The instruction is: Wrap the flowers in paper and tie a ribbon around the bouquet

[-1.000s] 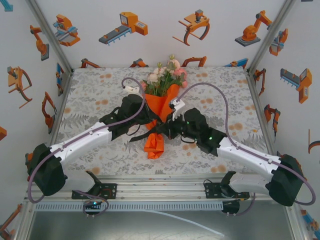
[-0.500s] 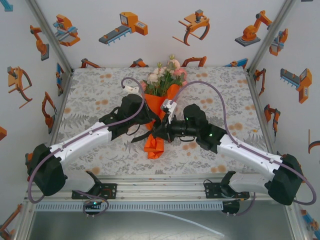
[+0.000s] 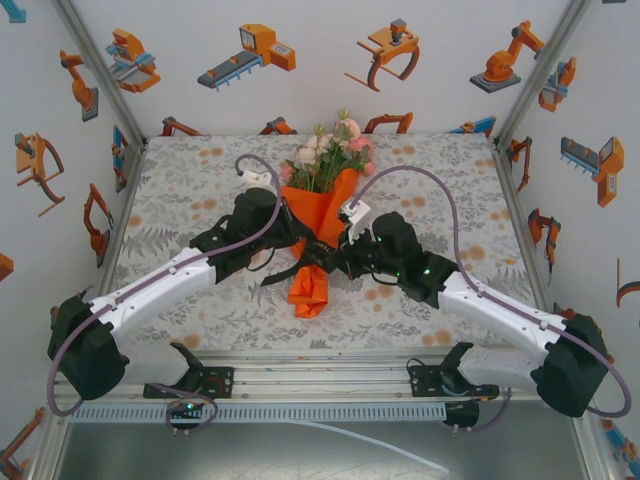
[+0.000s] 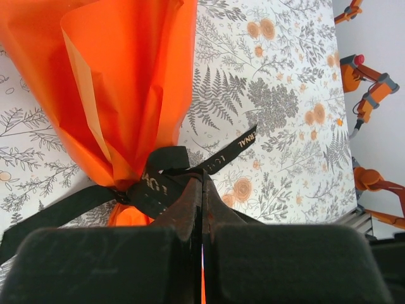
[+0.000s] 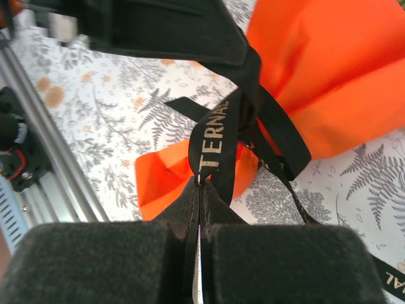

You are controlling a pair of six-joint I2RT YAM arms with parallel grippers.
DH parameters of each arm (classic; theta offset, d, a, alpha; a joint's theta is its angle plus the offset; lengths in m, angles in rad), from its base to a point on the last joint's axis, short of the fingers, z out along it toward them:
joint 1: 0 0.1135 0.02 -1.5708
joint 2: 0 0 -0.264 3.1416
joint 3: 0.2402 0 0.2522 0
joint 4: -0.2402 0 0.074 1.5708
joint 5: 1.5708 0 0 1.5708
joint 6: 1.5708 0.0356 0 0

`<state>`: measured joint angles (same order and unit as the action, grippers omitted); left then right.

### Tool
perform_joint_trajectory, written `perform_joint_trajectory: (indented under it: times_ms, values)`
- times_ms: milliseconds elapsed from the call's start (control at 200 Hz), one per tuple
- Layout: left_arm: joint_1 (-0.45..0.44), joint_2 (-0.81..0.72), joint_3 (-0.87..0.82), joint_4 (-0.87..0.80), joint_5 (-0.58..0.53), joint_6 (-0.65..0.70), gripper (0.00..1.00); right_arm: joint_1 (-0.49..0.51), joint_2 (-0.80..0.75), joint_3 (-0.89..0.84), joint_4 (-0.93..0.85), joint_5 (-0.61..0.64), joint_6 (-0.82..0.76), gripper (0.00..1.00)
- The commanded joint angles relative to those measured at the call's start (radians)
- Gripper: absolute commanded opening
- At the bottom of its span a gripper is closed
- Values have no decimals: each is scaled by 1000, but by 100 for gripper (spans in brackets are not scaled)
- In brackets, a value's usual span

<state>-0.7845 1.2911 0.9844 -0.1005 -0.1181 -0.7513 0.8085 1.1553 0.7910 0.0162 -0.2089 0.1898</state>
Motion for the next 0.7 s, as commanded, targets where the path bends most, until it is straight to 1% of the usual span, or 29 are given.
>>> perform_joint_trajectory:
  times_ms: [0, 130, 345, 431, 501, 571, 696]
  values:
    - [6, -38, -22, -1, 9, 29, 0, -15, 44, 0, 34, 99, 2, 0]
    - [8, -51, -29, -10, 8, 32, 0, -20, 97, 4, 95, 105, -12, 1]
    - [9, -68, -46, -14, 5, 32, 0, -39, 181, 17, 123, 228, -64, 6]
    - [11, -72, -47, -18, 5, 32, 0, -60, 208, 15, 158, 237, -72, 8]
    - [11, -73, -49, -18, 3, 30, 0, -80, 246, 5, 203, 198, -87, 9]
    - [10, -72, -49, -19, 4, 30, 0, -87, 289, 18, 198, 140, -90, 9]
    - [12, -72, -55, -20, 3, 29, 0, -86, 344, 5, 224, -18, -53, 15]
